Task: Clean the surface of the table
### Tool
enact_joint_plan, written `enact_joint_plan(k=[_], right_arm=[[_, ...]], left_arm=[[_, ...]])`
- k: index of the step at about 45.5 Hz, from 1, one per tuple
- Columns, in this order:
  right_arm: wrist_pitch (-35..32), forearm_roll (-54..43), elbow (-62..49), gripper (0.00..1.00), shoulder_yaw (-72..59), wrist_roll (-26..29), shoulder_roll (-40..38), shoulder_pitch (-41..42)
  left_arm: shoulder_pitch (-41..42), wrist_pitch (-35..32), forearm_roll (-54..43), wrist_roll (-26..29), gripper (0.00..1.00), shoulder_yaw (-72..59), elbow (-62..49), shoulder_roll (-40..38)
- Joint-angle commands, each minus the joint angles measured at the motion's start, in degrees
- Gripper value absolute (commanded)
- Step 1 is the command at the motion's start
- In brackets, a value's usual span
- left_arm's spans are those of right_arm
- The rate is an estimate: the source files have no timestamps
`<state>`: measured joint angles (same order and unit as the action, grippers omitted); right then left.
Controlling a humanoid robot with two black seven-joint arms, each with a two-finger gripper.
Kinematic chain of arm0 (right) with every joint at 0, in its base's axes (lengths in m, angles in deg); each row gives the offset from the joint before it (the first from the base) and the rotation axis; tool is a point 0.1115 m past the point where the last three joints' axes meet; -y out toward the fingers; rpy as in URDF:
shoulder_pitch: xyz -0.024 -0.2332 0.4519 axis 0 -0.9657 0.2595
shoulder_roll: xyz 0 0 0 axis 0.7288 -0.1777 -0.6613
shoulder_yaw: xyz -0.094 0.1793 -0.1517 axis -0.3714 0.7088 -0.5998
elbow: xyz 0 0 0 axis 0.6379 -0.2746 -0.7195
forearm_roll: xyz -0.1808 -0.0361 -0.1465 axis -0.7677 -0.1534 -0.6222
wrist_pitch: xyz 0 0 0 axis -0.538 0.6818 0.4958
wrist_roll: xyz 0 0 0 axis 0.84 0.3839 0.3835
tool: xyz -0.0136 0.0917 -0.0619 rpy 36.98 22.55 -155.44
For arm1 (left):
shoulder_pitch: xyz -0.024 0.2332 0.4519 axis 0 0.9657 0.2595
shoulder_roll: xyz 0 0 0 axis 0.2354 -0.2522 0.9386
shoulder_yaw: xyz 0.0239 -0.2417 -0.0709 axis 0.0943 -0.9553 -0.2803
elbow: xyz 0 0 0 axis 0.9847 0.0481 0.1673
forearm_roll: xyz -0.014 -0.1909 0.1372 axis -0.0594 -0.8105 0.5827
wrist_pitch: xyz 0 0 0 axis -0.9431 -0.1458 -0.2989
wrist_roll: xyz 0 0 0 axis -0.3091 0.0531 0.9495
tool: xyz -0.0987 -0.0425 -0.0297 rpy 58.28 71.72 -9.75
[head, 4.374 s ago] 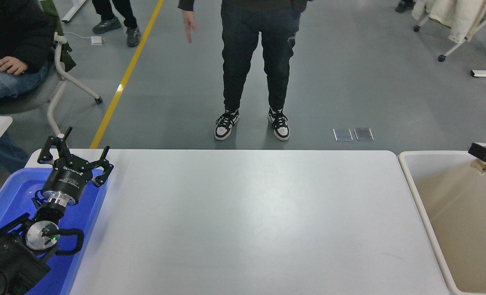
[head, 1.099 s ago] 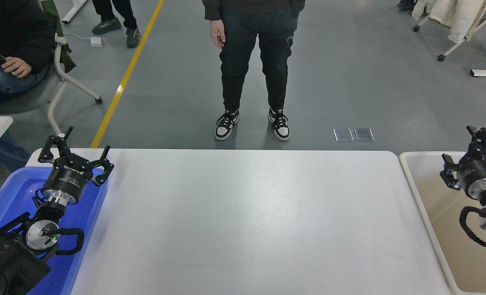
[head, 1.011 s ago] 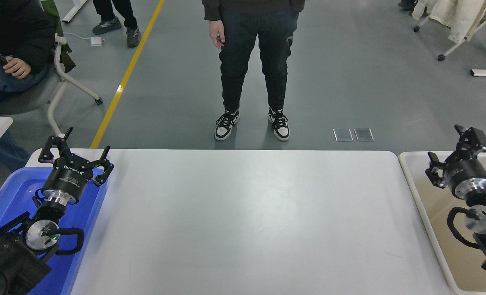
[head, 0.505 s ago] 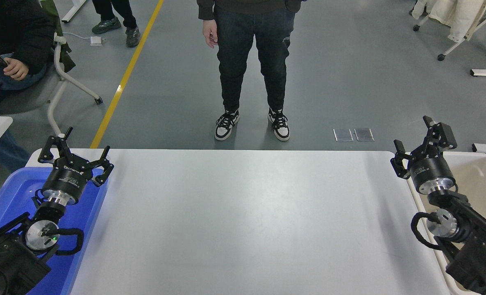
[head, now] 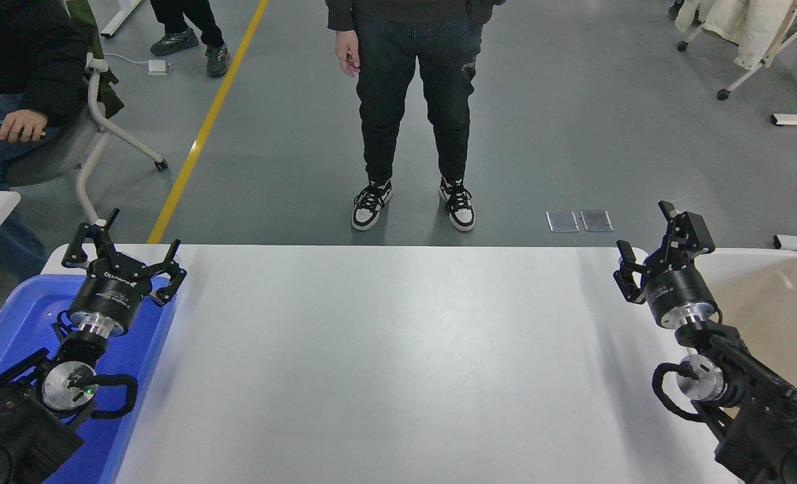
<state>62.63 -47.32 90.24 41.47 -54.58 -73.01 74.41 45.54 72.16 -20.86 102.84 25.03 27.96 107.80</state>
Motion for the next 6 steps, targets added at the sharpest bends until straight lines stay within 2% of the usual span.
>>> enact_joint_plan(k=[1,6], right_arm=[[-0.08,0.22,0.26,0.99,0.49,-0.51,0.21,-0.17],[0.00,0.22,0.26,0.99,0.49,-0.51,0.21,-0.17]], left_arm=[[0.00,0.00,0.00,0.00,1.00,-0.05,0.00,0.01],[0.00,0.00,0.00,0.00,1.00,-0.05,0.00,0.01]])
